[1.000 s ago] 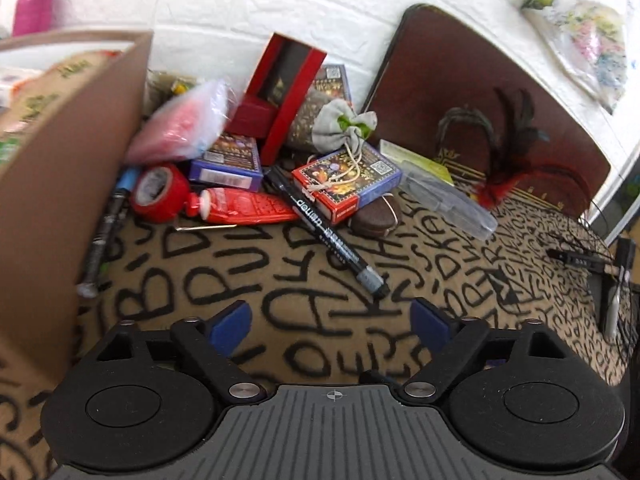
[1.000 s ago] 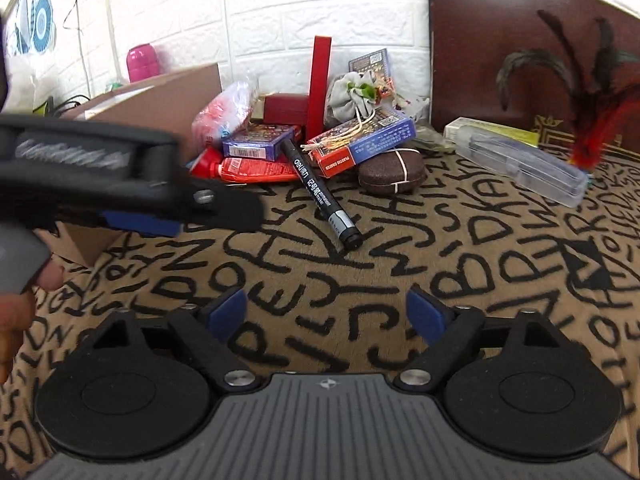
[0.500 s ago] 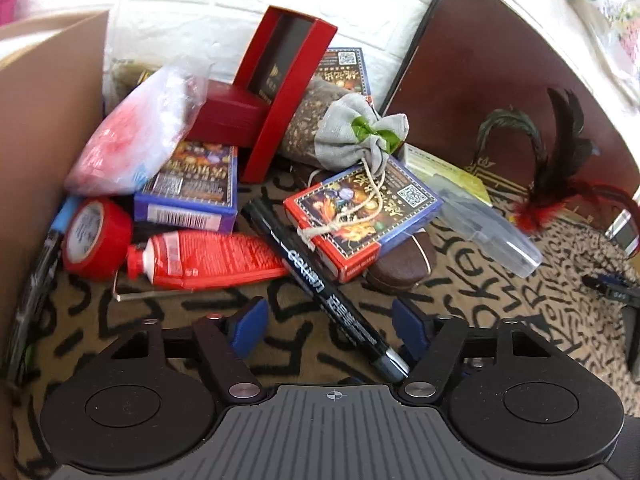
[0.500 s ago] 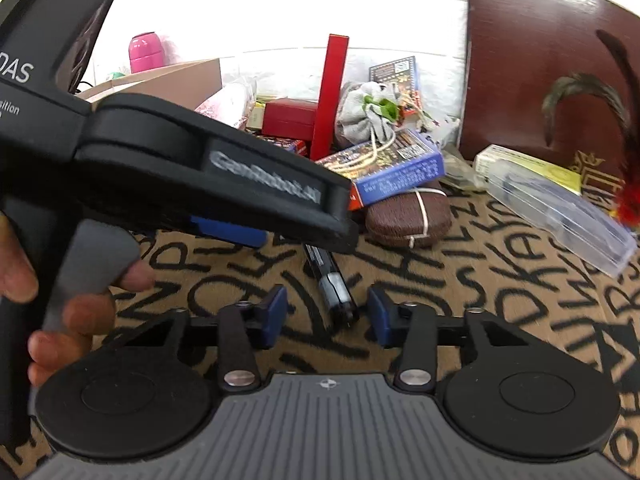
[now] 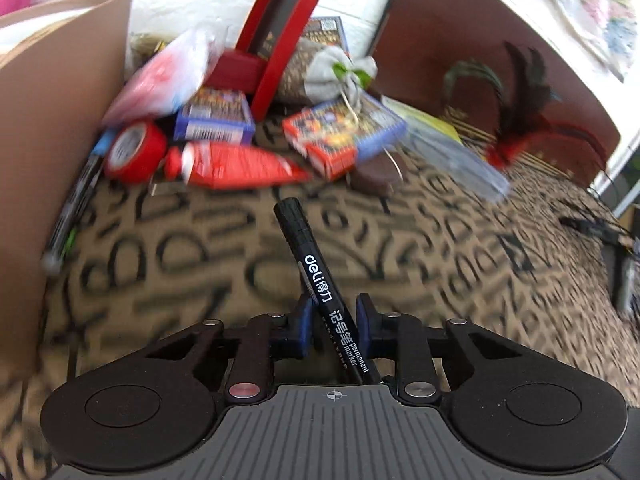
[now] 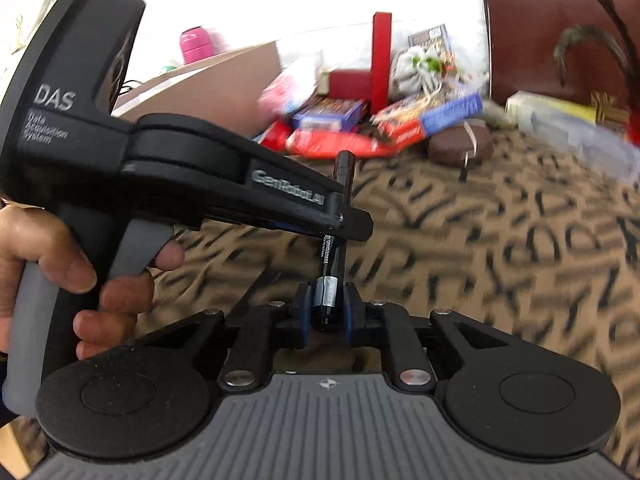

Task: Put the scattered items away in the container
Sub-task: 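Grasp the black marker with the left tool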

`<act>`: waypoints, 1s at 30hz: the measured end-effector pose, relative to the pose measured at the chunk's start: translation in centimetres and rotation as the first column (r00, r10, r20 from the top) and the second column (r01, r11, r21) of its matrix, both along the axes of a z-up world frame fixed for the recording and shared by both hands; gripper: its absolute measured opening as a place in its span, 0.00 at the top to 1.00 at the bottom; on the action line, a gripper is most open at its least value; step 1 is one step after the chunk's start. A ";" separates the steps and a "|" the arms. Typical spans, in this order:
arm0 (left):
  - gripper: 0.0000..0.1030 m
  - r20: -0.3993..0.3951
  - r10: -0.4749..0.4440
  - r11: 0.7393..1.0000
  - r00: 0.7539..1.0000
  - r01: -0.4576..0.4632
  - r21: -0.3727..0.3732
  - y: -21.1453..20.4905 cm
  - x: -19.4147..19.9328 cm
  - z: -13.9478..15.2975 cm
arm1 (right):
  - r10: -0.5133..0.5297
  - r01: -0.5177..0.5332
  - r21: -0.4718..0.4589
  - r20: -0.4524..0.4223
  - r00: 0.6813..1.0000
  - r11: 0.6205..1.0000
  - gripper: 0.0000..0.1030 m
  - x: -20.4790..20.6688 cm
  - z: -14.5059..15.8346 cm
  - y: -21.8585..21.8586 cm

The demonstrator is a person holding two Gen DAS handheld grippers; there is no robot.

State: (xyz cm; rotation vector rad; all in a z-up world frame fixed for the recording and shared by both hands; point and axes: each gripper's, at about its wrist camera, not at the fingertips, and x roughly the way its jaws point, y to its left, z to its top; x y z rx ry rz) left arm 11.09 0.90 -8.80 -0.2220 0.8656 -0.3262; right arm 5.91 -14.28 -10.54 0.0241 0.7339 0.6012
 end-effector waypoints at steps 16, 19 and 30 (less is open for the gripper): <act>0.57 0.019 0.089 0.996 0.996 -0.089 0.014 4.0 -4.2 1.3 | 0.003 -0.002 -0.073 0.019 1.000 0.997 0.70 -1.8 0.3 2.4; 0.56 0.009 0.086 0.996 0.996 -0.086 0.000 4.4 -4.3 1.1 | 0.002 0.000 -0.087 0.021 1.000 0.996 0.70 -1.6 0.2 2.7; 0.51 -0.002 0.060 0.998 0.998 -0.060 -0.029 3.0 -3.5 0.6 | 0.007 -0.002 -0.121 0.034 0.999 0.993 0.79 -1.8 0.1 3.1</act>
